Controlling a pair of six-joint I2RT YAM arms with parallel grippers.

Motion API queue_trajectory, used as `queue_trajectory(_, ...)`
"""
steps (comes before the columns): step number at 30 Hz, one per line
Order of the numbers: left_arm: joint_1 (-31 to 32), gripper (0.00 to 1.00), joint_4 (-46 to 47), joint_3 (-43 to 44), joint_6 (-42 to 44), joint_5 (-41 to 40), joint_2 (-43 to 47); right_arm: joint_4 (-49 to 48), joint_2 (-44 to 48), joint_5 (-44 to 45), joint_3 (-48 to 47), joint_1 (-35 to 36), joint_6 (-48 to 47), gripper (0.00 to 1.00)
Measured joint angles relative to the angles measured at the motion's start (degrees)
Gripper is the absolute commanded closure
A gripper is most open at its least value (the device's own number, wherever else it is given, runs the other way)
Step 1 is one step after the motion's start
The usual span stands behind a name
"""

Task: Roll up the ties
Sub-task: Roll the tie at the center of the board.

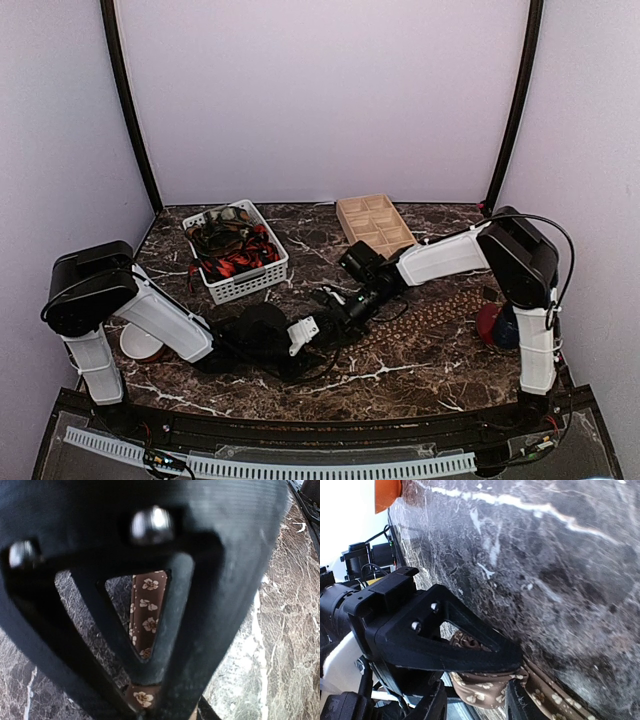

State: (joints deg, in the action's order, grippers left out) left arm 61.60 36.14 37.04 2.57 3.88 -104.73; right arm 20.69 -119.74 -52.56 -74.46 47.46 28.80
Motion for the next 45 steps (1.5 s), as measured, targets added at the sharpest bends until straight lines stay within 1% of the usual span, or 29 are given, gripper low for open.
queue_trajectory(4,0.0,0.67,0.0,0.0,0.02,0.0,-0.02,0.28,-0.52,-0.13,-0.33,0.42,-0.46,0.9)
queue_trajectory(6,0.0,0.66,0.0,0.0,0.02,0.0,-0.02,1.01,-0.9,-0.11,-0.61,0.42,-0.98,0.99)
queue_trajectory(10,0.0,0.65,0.0,0.0,0.0,0.0,-0.02,2.32,-1.38,0.04,-1.25,0.42,-2.4,1.0)
queue_trajectory(11,0.0,0.62,0.0,0.0,0.0,0.0,-0.02,2.45,-1.38,0.09,-1.29,0.39,-2.62,1.0)
queue_trajectory(14,0.02,0.45,0.09,0.0,0.02,0.17,-0.02,2.8,-1.38,0.24,-1.29,0.26,-3.02,1.0)
queue_trajectory(16,0.02,0.37,0.35,-0.2,-0.02,0.22,0.15,3.08,-1.38,0.57,-1.25,-0.15,-3.06,1.0)
queue_trajectory(20,0.02,0.3,0.17,-2.34,0.42,0.22,2.27,3.21,-1.38,1.16,-1.25,-0.74,-3.1,1.0)
queue_trajectory(22,0.02,0.29,0.13,-3.45,0.44,0.24,3.56,3.26,-1.38,1.42,-1.22,-1.16,-3.21,1.0)
queue_trajectory(26,0.02,0.29,0.87,-5.01,0.42,0.13,5.42,3.06,-1.38,2.01,0.22,-2.25,-3.48,1.0)
queue_trajectory(31,0.02,0.3,2.16,-5.7,-0.28,0.31,5.18,2.86,-1.07,2.08,2.8,-3.56,-4.66,1.0)
queue_trajectory(39,0.09,0.32,8.55,-3.43,-4.44,1.62,-0.76,1.88,-0.46,2.4,3.87,-3.61,-4.74,1.0)
queue_trajectory(41,0.17,0.38,10.36,-2.14,-5.2,1.64,-2.67,1.86,-0.46,2.43,3.87,-3.61,-4.72,1.0)
queue_trajectory(43,0.31,0.52,11.43,-1.05,-5.75,1.51,-4.07,1.84,-0.46,2.43,3.87,-3.61,-4.63,1.0)
queue_trajectory(45,0.44,0.62,12.2,-0.13,-6.32,1.16,-5.18,1.79,-0.46,2.43,3.87,-3.61,-4.48,1.0)
